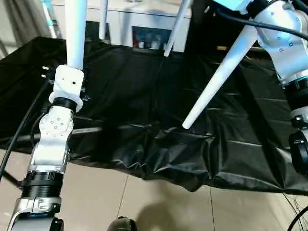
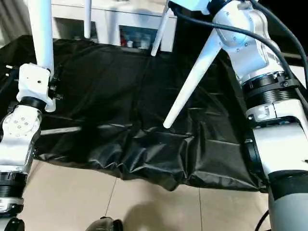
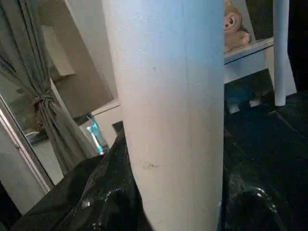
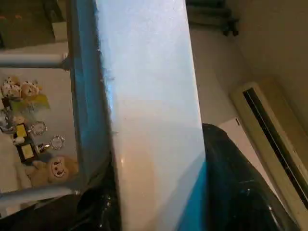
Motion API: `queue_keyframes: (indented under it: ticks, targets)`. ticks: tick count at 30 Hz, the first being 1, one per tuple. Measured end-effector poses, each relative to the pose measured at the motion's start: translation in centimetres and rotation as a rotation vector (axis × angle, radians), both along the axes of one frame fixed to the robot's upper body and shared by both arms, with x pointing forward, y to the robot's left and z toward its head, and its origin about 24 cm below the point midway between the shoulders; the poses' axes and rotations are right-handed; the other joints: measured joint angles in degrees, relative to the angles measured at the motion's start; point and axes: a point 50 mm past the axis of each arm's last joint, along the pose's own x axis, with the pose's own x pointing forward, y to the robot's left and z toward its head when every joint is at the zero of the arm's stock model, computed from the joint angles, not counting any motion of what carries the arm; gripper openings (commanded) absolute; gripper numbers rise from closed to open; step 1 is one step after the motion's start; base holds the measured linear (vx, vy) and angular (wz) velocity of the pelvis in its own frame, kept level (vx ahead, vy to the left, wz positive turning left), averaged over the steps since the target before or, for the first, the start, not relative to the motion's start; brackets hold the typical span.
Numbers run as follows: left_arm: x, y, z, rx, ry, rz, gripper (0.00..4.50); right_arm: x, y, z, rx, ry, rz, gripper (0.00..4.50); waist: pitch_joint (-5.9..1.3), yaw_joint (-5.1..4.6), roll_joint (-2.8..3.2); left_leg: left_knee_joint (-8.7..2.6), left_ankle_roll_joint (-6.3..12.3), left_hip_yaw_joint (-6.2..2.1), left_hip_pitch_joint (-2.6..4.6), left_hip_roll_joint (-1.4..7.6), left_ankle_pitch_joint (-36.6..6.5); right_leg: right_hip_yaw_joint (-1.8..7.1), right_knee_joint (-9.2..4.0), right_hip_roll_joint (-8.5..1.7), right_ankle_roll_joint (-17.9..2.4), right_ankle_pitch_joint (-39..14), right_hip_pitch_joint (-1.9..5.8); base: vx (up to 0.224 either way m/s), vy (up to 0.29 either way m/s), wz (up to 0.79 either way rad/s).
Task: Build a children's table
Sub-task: Flip table
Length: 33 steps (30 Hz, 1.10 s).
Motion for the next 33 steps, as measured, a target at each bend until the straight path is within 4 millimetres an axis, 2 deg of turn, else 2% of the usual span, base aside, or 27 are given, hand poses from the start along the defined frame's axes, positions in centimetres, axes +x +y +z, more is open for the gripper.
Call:
queue_keyframes:
  ticks: [9, 19, 20, 21, 23, 25, 26, 27, 28, 33]
  targets:
    - [0.0, 0.0, 0.1, 0.0, -0.003, -0.001, 1.58, 0.0, 0.0, 0.1, 0.0, -0.003, 0.0, 1.34, -0.03, -0.45, -0.04, 0.0, 0.0, 0.0, 0.05, 0.19, 0.0, -0.07, 0.09, 0.11, 0.1, 0.1, -0.08, 0.0, 0.0, 0.0]
    - [0.0, 0.0, 0.1, 0.0, -0.003, -0.001, 1.58, 0.0, 0.0, 0.1, 0.0, -0.005, 0.0, 1.34, -0.04, -0.52, -0.07, 0.0, 0.0, 0.0, 0.07, 0.19, 0.0, -0.07, 0.08, 0.11, 0.1, 0.1, -0.08, 0.0, 0.0, 0.0]
    - [0.0, 0.0, 0.1, 0.0, -0.003, -0.002, 1.58, 0.0, 0.0, 0.1, 0.0, -0.005, 0.0, 1.69, -0.04, -0.52, -0.07, 0.0, 0.0, 0.0, 0.07, 0.19, 0.0, -0.07, 0.08, 0.11, 0.1, 0.1, -0.08, 0.0, 0.0, 0.0]
    - [0.2, -0.1, 0.0, -0.002, -0.004, -0.007, 1.58, 0.0, 0.3, 0.0, -0.002, 0.004, 0.013, 1.9, 0.0, -0.55, -0.42, 0.0, 0.0, 0.03, 0.05, 0.18, 0.0, -0.06, 0.07, 0.11, 0.1, 0.1, -0.1, 0.0, 0.0, 0.0]
    - [1.2, 0.2, -0.9, -0.026, 0.033, -0.002, 1.58, 0.3, 1.2, -0.1, -0.006, 0.061, 0.048, 2.04, -0.18, -0.76, -0.95, -0.19, 0.0, 0.17, 0.11, 0.23, 0.0, -0.01, 0.19, 0.1, 0.3, 0.1, -0.23, 0.0, 0.0, 0.0]
    - [1.6, 0.5, -3.4, -0.084, 0.131, 0.015, 1.58, 0.5, 2.8, -0.1, -0.038, 0.115, 0.103, 2.14, -0.46, -0.98, -1.56, -0.21, 0.0, -0.05, 0.18, 0.26, 0.0, -0.13, 0.12, 0.15, 0.3, 0.1, -0.35, 0.0, 0.0, 0.0]
    - [1.5, 0.3, -4.3, -0.108, 0.159, 0.011, 1.58, 0.5, 3.2, -0.3, -0.053, 0.126, 0.112, 2.28, -0.48, -1.13, -2.01, -0.16, -0.01, -0.16, 0.19, 0.29, 0.0, -0.23, 0.1, 0.15, 0.3, 0.1, -0.36, 0.0, 0.001, -0.19]
    - [1.3, 0.1, -5.2, -0.129, 0.184, 0.007, 1.58, 0.5, 3.5, -0.5, -0.073, 0.139, 0.118, 2.41, -0.43, -1.45, -2.84, -0.13, -0.02, -0.19, 0.17, 0.35, 0.0, -0.33, 0.1, 0.16, 0.2, 0.2, -0.46, 0.0, 0.0, 0.0]
    - [1.2, 0.2, -5.5, -0.134, 0.187, 0.008, 1.58, 0.5, 3.8, -0.6, -0.069, 0.145, 0.129, 2.49, -0.44, -1.54, -3.32, -0.12, -0.02, -0.19, 0.09, 0.41, 0.0, -0.39, 0.08, 0.17, 0.2, 0.2, -0.56, 0.0, 0.0, 0.0]
    - [1.2, 0.5, -5.4, -0.127, 0.182, 0.002, 1.6, 0.5, 3.8, -0.5, -0.03, 0.153, 0.149, 2.85, -0.45, -1.07, -3.4, -0.09, -0.02, -0.05, 0.16, 0.35, 0.0, -0.31, 0.03, 0.08, -0.2, 0.4, -0.54, 0.0, 0.0, 0.0]
